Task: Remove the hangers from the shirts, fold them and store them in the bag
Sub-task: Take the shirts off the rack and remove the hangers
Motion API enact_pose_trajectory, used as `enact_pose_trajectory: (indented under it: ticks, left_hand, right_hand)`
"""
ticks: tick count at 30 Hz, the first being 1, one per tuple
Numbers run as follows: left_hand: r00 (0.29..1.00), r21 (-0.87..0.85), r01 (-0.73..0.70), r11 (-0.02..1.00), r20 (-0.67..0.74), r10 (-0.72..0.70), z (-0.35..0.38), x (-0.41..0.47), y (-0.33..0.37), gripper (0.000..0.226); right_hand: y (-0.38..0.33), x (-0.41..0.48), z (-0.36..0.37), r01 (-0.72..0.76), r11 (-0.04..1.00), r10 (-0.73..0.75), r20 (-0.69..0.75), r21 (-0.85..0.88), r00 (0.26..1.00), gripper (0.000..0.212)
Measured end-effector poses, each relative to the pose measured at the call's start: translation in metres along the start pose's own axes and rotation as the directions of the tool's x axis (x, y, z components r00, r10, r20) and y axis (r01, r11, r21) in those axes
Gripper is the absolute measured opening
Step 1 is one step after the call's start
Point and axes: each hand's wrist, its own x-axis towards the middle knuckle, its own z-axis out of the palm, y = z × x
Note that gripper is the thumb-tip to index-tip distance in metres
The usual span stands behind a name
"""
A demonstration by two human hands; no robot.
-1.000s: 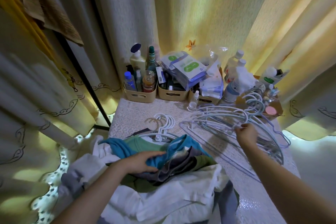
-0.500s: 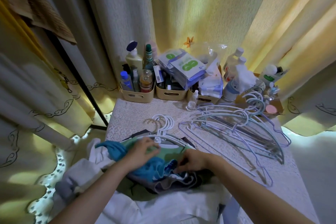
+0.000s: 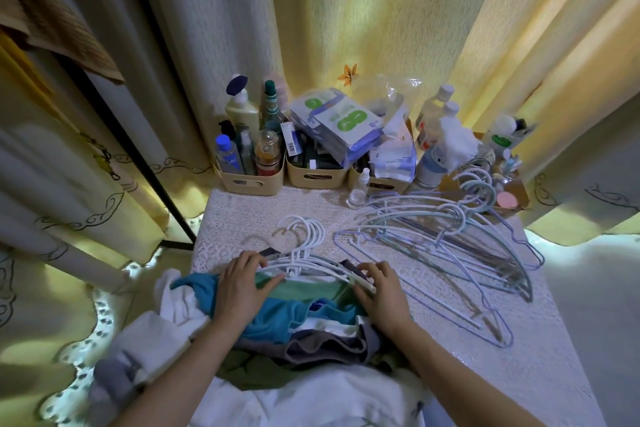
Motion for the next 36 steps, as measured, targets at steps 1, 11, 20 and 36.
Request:
enact_pose_trajectory:
  ticks: [1, 11, 20, 36]
  left_hand:
    - [1.000, 0.007, 0.005, 1.000, 0.012, -0.005, -0.001, 0.000, 0.002, 0.038]
    - [0.999, -0.108, -0.031, 0.994, 0.028, 0.034, 0.002, 0.004, 0.050, 0.025]
    - [0.985, -0.113, 0.167, 0.979, -0.032, -0.172, -0.044, 0.016, -0.006, 0.036]
    - [0.994, -0.386, -0.060, 0.920, 0.064, 0.092, -0.023, 0.023, 0.074, 0.031]
  right_hand:
    - [-0.003, 0.002, -0.001, -0.048, 0.998, 0.046, 0.063, 0.040, 0.997, 0.023]
    - [-0.019, -0.010, 0.003, -0.290, 0.926, 0.259, 0.152, 0.242, 0.954, 0.023]
    - [0.009, -0.018, -0.010, -0.479, 0.858, 0.456, 0.151, 0.187, 0.877, 0.023]
    - [-0.040, 0.012, -0.062, -0.022, 0.976, 0.036, -0.058, 0.218, 0.998, 0.023]
